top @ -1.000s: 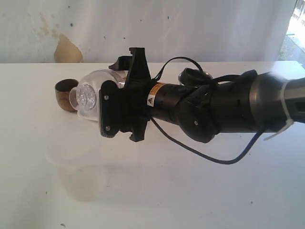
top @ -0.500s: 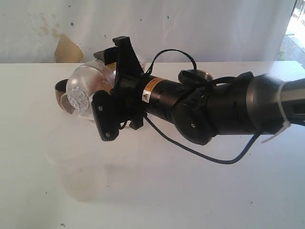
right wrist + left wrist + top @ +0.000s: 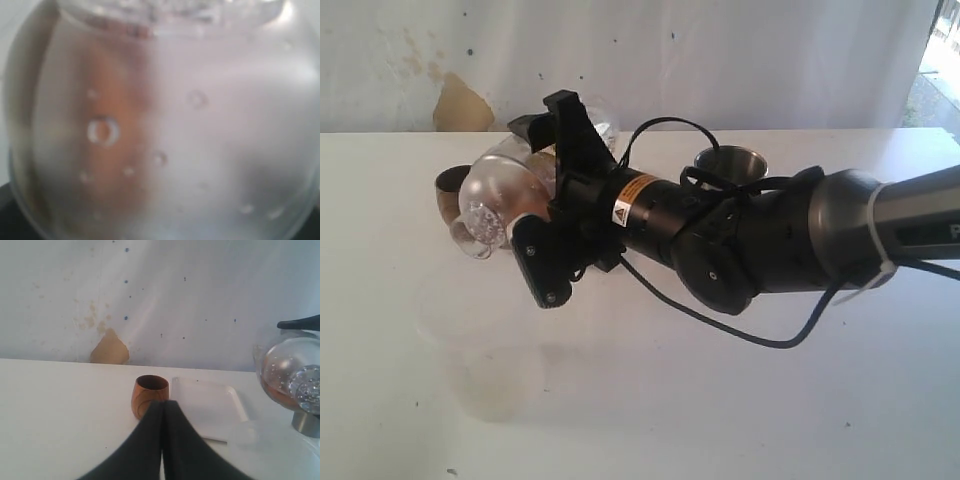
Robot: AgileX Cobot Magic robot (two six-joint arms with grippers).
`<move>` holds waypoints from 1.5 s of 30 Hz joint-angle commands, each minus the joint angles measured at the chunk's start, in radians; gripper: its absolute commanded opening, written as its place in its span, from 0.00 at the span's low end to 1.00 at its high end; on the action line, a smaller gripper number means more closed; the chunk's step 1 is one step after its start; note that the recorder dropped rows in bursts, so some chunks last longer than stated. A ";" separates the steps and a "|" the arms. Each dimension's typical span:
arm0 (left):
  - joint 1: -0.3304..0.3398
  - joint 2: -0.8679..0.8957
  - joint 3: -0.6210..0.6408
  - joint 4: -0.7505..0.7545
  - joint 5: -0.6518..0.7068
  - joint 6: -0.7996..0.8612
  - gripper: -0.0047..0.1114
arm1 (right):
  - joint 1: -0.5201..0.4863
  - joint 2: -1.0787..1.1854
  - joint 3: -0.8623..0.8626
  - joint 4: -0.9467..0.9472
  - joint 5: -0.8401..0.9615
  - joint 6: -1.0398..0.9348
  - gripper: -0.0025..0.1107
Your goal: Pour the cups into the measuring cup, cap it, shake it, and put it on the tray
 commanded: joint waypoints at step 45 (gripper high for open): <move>0.000 -0.001 0.006 0.008 -0.017 0.008 0.04 | -0.001 0.074 -0.037 0.125 -0.289 -0.399 0.02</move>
